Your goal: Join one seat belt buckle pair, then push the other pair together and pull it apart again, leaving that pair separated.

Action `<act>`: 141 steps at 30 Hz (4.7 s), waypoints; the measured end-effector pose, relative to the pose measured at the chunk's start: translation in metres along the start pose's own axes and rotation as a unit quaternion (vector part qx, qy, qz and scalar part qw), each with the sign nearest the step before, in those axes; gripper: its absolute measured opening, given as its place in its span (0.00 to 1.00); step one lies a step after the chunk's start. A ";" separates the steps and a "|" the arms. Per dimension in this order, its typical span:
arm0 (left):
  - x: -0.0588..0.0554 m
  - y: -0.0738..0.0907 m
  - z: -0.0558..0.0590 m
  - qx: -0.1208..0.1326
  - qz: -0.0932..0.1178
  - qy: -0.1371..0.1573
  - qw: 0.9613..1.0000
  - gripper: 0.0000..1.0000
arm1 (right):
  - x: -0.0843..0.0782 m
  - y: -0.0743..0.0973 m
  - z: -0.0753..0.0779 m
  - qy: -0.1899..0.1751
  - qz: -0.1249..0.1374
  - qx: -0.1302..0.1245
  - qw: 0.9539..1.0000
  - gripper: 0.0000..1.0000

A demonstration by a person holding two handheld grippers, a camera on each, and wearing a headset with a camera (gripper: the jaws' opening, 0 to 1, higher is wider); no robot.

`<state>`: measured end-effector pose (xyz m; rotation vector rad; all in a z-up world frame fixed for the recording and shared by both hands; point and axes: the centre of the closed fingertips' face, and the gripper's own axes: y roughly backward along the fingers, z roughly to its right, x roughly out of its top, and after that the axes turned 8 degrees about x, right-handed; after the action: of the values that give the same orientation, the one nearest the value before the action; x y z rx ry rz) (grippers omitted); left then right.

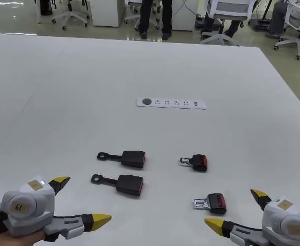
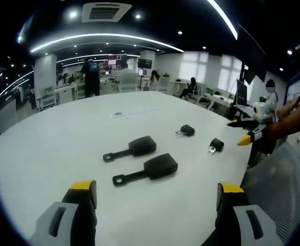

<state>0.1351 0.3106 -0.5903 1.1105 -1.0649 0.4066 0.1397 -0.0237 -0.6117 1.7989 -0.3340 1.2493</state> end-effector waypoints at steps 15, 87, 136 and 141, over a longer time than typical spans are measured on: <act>0.000 0.000 0.003 -0.001 0.001 0.000 1.000 1.00 | -0.006 0.003 -0.001 0.000 -0.003 0.001 1.000 0.99; 0.002 -0.003 0.003 -0.015 -0.008 -0.022 1.000 1.00 | -0.007 0.006 -0.004 0.009 -0.016 0.016 1.000 0.98; -0.001 -0.072 0.001 -0.110 -0.063 -0.099 0.987 0.95 | -0.023 -0.046 0.021 0.063 -0.103 0.115 0.986 0.92; -0.004 -0.079 0.003 -0.124 -0.074 -0.115 0.983 0.94 | -0.025 -0.053 0.020 0.069 -0.111 0.127 0.983 0.91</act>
<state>0.1892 0.2742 -0.6346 1.0205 -1.1903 0.0261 0.1743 -0.0159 -0.6622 1.8884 0.1085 1.2926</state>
